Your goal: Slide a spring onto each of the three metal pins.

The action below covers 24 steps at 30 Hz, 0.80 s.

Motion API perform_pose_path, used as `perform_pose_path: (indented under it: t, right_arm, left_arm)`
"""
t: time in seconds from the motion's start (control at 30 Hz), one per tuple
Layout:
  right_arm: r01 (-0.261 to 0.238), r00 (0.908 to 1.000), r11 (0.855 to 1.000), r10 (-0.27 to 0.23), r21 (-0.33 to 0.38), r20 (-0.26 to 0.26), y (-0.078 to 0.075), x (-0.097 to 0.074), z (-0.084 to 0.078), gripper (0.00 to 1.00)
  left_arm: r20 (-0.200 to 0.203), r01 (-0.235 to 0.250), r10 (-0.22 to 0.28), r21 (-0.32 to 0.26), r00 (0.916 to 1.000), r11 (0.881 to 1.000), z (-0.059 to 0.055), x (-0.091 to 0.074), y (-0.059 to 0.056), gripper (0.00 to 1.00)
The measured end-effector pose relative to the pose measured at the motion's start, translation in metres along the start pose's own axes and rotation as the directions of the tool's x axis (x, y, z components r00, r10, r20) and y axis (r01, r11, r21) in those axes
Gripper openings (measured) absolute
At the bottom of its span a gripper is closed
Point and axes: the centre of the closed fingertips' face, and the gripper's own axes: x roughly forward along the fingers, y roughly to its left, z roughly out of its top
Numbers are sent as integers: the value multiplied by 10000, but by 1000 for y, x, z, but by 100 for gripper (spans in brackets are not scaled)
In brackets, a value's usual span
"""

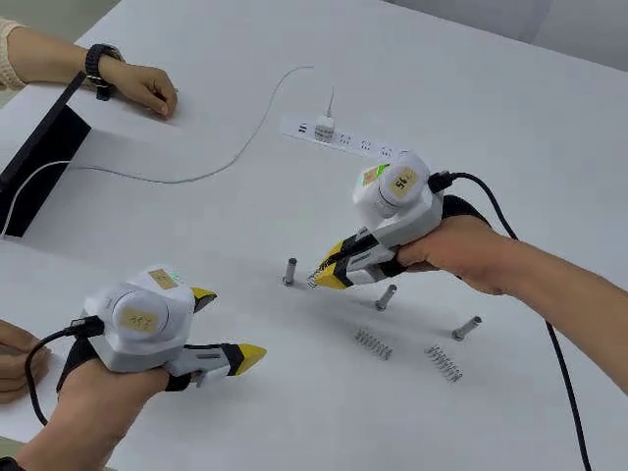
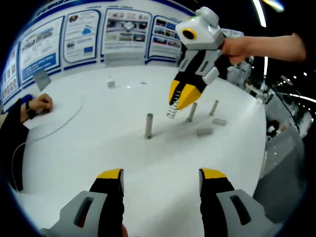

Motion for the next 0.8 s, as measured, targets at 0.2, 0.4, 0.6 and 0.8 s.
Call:
perform_pose_path:
  t: [0.2,0.4,0.6,0.8]
  right_arm:
    - [44,10000,9999,-45,-123,-87,-8,0,7,12]
    - [19,9998,9992,-26,-396,-192,-13,2,14,12]
    - [-3,9997,9986,-11,-529,-261,-15,4,18,12]
    - [-56,9996,9984,41,-559,-268,-17,8,18,12]
  left_arm:
    - [-14,-4,4,-136,10000,9999,-3,-2,0,63]
    - [-44,28,-28,-134,10000,9999,-5,-5,-1,63]
    - [-68,-15,14,-214,10000,9998,-8,-6,1,65]
    - [-71,-58,56,-300,10000,9995,-9,-7,2,65]
